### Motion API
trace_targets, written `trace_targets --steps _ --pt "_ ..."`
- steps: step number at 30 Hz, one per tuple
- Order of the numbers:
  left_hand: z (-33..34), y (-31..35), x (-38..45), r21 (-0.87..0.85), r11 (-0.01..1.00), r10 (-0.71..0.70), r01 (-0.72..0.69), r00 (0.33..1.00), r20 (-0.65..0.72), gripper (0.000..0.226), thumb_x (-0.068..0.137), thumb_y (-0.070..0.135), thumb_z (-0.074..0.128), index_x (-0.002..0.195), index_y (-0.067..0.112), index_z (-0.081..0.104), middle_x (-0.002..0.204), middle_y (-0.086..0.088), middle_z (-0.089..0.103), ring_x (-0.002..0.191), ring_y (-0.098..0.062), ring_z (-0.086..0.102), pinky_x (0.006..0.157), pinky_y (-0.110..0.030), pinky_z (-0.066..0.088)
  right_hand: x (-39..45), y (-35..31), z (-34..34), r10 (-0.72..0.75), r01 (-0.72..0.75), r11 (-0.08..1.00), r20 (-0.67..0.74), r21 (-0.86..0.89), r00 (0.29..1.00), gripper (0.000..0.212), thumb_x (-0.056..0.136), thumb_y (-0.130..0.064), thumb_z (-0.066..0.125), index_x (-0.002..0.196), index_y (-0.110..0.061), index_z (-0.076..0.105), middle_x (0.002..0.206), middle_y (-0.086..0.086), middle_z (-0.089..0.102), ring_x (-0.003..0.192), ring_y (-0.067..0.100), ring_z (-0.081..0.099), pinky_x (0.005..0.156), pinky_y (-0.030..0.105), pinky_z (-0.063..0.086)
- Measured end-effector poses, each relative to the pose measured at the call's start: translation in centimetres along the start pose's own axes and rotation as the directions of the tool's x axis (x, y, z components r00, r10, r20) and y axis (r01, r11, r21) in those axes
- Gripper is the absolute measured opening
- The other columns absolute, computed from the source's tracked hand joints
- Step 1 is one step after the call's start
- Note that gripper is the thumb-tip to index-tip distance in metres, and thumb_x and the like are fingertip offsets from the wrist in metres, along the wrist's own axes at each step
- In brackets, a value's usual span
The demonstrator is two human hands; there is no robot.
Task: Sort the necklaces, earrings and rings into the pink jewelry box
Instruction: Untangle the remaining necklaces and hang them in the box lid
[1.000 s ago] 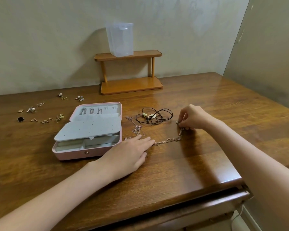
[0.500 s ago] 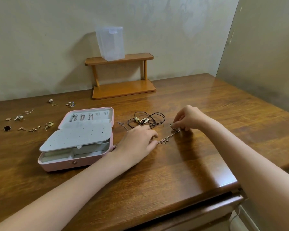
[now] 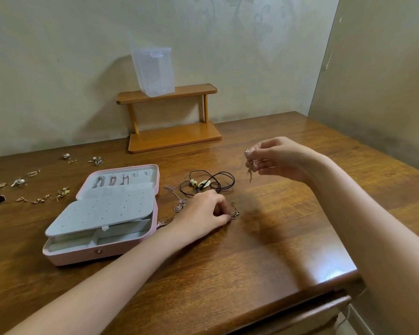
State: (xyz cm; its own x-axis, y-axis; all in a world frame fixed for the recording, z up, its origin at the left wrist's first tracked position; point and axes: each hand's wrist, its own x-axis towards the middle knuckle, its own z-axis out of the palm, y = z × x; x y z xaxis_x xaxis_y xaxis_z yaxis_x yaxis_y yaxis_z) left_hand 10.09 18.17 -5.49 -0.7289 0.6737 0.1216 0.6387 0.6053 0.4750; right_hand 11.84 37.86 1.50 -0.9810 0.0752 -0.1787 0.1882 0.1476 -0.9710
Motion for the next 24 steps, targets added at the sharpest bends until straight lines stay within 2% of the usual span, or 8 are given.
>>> trace_targets --steps 6,9,11,13,15,16,20,24 --pt "-0.2 -0.1 -0.3 -0.023 0.999 0.025 -0.024 1.000 0.015 0.008 0.083 0.023 0.065 0.087 0.016 0.064 0.097 0.000 0.059 0.088 -0.013 0.055 0.078 -0.022 0.043 -0.2 -1.4 0.1 -0.091 0.084 0.991 0.058 0.104 0.994 0.005 0.087 -0.011 0.060 0.089 -0.007 0.062 0.073 0.005 0.067 0.064 0.012 0.060 0.057 0.019 0.051" --pt "-1.5 0.5 0.0 -0.252 0.967 -0.048 0.026 0.995 -0.083 0.013 0.082 0.026 0.068 0.092 0.019 0.063 0.094 0.005 0.064 0.087 -0.007 0.060 0.075 -0.015 0.047 -0.7 -2.5 0.7 -0.119 0.109 0.992 0.153 0.066 0.981 0.007 0.085 -0.013 0.061 0.088 -0.006 0.063 0.075 0.006 0.068 0.067 0.014 0.062 0.058 0.019 0.053" --pt "-3.3 1.2 0.3 -0.584 0.810 -0.186 0.061 0.970 -0.158 0.014 0.083 0.022 0.068 0.096 0.017 0.064 0.096 0.002 0.068 0.091 -0.009 0.064 0.079 -0.016 0.049 -0.8 -3.4 1.5 -0.114 0.122 0.992 0.210 -0.025 0.971 0.011 0.083 -0.015 0.064 0.087 -0.005 0.065 0.080 0.007 0.069 0.069 0.013 0.064 0.059 0.018 0.053" --pt "-4.9 1.7 0.4 -0.860 0.509 -0.280 0.035 0.951 -0.128 0.017 0.084 0.015 0.064 0.101 0.012 0.066 0.098 -0.006 0.071 0.093 -0.016 0.066 0.085 -0.024 0.052 -0.7 -4.0 2.5 -0.114 0.137 0.987 0.225 -0.088 0.968 0.015 0.081 -0.016 0.065 0.089 -0.003 0.066 0.079 0.005 0.067 0.068 0.010 0.062 0.059 0.017 0.052" --pt "-6.2 1.9 0.2 -0.963 0.268 -0.298 0.025 0.953 -0.058 0.017 0.084 0.010 0.062 0.101 0.008 0.065 0.093 -0.009 0.072 0.084 -0.016 0.069 0.079 -0.025 0.056 -0.5 -4.4 3.5 -0.126 0.147 0.986 0.224 -0.077 0.966 0.020 0.079 -0.017 0.066 0.091 0.000 0.066 0.075 0.005 0.062 0.064 0.008 0.057 0.057 0.015 0.049" --pt "-6.6 1.9 0.0 -0.972 0.234 -0.296 0.028 0.954 -0.044 0.016 0.083 0.009 0.062 0.099 0.007 0.066 0.089 -0.008 0.072 0.080 -0.014 0.069 0.075 -0.023 0.056 -0.3 -4.6 4.0 -0.135 0.153 0.986 0.225 -0.064 0.965 0.020 0.078 -0.017 0.067 0.089 0.000 0.066 0.073 0.004 0.060 0.062 0.008 0.055 0.055 0.015 0.048" --pt "-7.7 1.2 -0.7 -0.932 0.358 -0.341 0.065 0.938 -0.066 0.010 0.081 0.009 0.064 0.090 0.013 0.067 0.078 0.000 0.073 0.072 -0.006 0.068 0.063 -0.016 0.052 0.3 -5.0 6.0 -0.160 0.176 0.983 0.216 -0.055 0.963 0.012 0.077 -0.016 0.069 0.078 -0.005 0.067 0.066 0.004 0.060 0.057 0.008 0.053 0.051 0.014 0.047" --pt "-9.0 -0.1 -1.3 -0.882 0.460 -0.418 0.101 0.901 -0.114 0.009 0.084 0.010 0.064 0.090 0.016 0.067 0.078 0.003 0.070 0.075 -0.008 0.064 0.066 -0.019 0.047 1.1 -5.5 7.7 -0.159 0.177 0.981 0.201 -0.074 0.967 0.014 0.076 -0.017 0.071 0.077 -0.004 0.066 0.063 0.003 0.060 0.055 0.007 0.054 0.049 0.014 0.047"
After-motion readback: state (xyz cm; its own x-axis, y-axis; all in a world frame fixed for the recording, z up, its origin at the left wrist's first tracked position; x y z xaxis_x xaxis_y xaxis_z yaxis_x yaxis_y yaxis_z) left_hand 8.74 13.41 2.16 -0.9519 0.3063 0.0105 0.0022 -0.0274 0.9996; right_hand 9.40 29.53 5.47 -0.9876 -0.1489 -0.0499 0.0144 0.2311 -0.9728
